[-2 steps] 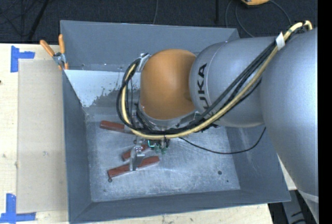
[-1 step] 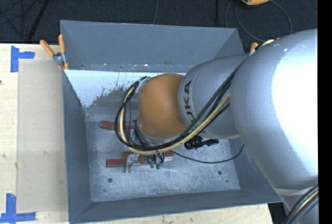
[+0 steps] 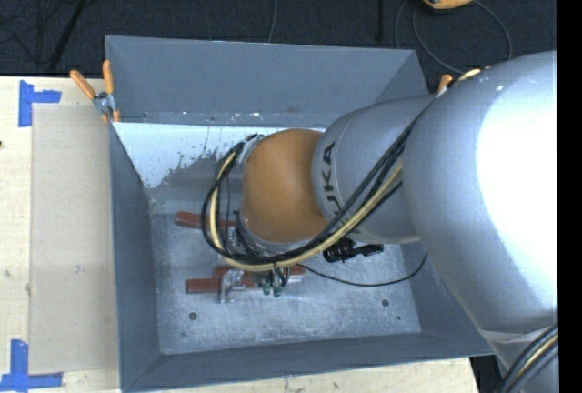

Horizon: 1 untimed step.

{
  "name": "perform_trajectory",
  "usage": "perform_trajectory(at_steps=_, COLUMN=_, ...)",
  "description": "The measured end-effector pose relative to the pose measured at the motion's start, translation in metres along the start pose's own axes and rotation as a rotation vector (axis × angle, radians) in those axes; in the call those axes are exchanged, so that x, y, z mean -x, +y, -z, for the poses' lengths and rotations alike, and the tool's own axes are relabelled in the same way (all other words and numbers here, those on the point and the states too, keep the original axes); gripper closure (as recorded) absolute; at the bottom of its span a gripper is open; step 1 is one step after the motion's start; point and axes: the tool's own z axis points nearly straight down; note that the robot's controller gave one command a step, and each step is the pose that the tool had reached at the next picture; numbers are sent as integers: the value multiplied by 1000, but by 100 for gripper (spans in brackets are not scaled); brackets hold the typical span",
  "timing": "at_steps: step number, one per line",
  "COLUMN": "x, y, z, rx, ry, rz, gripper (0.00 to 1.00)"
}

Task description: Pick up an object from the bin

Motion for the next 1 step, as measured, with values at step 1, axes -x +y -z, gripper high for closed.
perform_trajectory(at_steps=1, x=38, y=-15, z=138, rx=-6, ry=8, rz=22, gripper=100)
